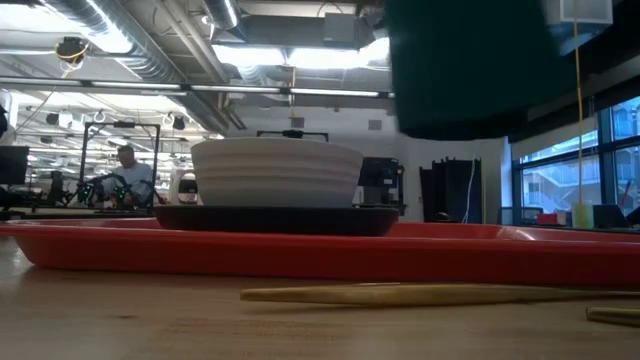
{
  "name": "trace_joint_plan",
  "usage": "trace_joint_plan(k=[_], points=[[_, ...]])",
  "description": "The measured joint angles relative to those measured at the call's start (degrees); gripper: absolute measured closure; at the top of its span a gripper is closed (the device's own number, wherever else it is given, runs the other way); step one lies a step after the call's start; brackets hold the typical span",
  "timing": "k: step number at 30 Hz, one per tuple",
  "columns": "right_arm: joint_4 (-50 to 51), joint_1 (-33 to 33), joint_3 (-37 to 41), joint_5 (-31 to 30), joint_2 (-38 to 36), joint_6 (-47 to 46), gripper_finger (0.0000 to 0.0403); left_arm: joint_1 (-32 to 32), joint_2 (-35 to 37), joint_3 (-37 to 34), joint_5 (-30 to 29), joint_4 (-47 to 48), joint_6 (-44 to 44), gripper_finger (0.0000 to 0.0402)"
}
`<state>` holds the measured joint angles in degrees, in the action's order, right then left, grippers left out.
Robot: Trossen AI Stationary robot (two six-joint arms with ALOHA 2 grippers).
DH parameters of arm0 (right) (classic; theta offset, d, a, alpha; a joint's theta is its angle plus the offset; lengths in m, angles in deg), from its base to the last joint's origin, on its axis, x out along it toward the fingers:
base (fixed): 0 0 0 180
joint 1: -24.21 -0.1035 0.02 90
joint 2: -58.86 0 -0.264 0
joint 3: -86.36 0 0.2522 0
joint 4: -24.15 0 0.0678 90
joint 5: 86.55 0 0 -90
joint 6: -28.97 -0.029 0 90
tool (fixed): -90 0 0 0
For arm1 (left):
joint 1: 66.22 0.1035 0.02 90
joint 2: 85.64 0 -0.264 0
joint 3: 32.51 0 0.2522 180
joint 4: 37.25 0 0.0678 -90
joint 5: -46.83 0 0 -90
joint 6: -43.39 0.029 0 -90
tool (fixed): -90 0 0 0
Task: Set up tray
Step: Put the green napkin to the right of the black plate on the red tray
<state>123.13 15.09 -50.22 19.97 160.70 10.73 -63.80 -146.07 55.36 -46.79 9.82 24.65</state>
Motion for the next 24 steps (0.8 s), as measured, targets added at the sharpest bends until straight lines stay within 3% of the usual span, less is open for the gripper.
trace_joint_plan(k=[8, 14, 18, 24], points=[[-4.51, -4.34, 7.71, -0.90, -1.45, 3.91, 0.0393, -0.04, 0.62, -0.02, -0.26, 1.71, -2.75, 0.0299], [-14.59, -3.63, 20.63, -0.40, -10.86, 4.21, 0.0393, -0.20, 0.24, -0.07, 0.58, 2.95, -4.72, 0.0305], [-23.05, -2.00, 30.32, 3.00, -18.06, 1.99, 0.0393, -1.36, 0.14, -0.11, -0.25, 2.97, -4.68, 0.0308], [-27.95, 0.26, 38.68, 10.07, -20.31, 0.58, 0.0394, -2.05, -0.37, -0.11, -3.06, 2.95, -4.66, 0.0309]])
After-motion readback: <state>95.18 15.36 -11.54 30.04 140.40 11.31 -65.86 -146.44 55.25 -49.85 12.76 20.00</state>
